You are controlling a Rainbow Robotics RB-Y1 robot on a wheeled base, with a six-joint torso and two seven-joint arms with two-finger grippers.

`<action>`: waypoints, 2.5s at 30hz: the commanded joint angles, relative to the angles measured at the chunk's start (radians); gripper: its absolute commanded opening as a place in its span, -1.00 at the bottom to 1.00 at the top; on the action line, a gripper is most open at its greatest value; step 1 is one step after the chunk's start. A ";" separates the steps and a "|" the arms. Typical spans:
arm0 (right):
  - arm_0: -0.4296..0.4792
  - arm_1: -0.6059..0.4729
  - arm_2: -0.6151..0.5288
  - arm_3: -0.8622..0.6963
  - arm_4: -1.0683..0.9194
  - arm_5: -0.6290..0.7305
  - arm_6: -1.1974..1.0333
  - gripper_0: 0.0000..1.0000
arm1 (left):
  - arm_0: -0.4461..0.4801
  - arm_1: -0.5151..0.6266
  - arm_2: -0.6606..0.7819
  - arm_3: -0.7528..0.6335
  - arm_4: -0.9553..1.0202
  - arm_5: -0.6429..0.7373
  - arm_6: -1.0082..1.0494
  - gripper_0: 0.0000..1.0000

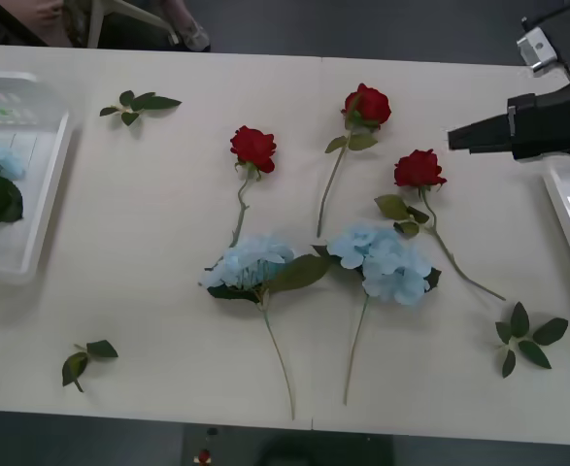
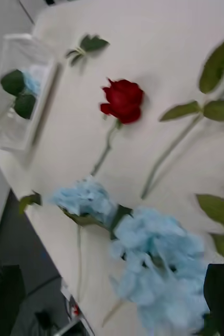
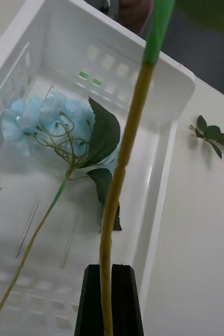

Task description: Put the red flowers into the right box and the blue flowers into the left box

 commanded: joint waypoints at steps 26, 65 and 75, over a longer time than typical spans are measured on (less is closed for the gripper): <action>-0.011 0.169 0.140 0.043 0.839 -0.128 -0.056 1.00 | 0.073 0.107 -0.051 -0.093 0.159 -0.051 -0.062 0.53; -0.011 0.230 0.329 0.292 0.913 -0.533 -0.061 1.00 | -0.518 -0.267 -0.585 -0.225 -0.807 -0.068 0.450 0.53; -0.011 0.244 0.340 0.312 0.934 -0.583 -0.062 -0.88 | -0.557 -0.465 -0.686 -0.245 -0.968 -0.068 0.481 0.53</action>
